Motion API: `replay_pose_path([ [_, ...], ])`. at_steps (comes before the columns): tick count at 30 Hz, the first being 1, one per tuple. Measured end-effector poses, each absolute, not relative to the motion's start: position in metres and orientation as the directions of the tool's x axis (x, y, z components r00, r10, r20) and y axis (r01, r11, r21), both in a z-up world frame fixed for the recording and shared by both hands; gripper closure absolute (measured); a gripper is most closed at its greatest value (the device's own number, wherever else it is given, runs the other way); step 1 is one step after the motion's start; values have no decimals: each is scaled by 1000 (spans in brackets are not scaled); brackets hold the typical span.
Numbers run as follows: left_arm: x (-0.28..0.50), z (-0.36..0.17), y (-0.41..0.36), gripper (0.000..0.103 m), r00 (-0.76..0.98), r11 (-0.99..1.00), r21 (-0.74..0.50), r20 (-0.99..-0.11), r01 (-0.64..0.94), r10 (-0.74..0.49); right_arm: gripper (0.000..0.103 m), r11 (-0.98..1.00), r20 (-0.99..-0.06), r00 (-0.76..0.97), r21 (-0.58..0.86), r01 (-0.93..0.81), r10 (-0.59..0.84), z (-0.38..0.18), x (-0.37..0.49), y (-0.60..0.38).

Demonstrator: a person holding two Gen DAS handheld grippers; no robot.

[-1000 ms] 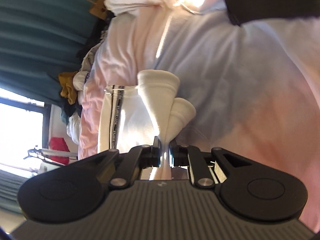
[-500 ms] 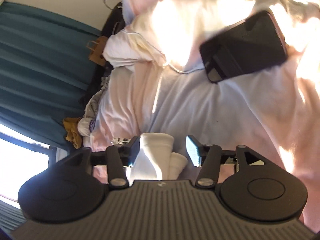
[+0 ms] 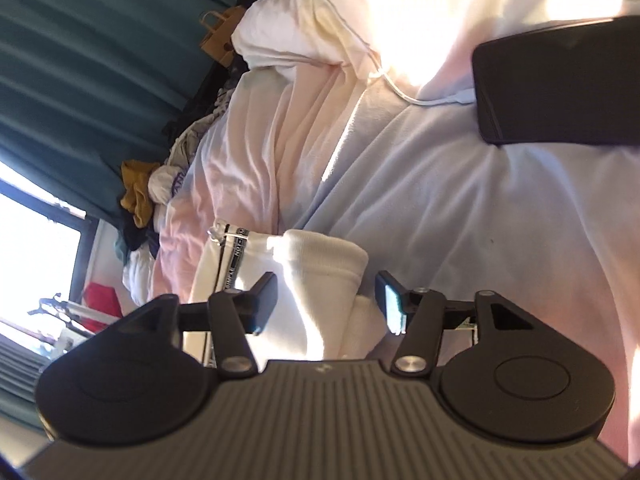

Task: Fold clothes

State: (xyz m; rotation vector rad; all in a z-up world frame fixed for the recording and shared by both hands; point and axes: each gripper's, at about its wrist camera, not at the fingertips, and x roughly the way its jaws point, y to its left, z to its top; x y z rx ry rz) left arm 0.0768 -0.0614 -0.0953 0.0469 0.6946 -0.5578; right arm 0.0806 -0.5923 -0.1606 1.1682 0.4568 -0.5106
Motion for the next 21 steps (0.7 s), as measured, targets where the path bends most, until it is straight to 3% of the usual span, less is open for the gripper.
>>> replay_pose_path([
  [2,79,-97,-58,51,625,851,-161,-614,500,-483,74,316,-576,803,742,592,-152,-161,82,-593],
  [5,81,-96,-52,51,618,847,-192,-607,495,-499,92,346,-532,830,757,555,-169,-154,83,-591],
  [10,83,-94,-46,52,614,842,-223,-597,491,-516,94,327,-434,868,806,494,-242,-133,69,-582],
  [16,83,-89,-42,52,622,841,-232,-584,489,-522,94,228,-574,790,757,613,-218,-156,61,-584],
  [21,82,-82,-32,52,649,853,-233,-564,468,-510,92,161,-582,788,774,613,-201,-160,52,-579],
])
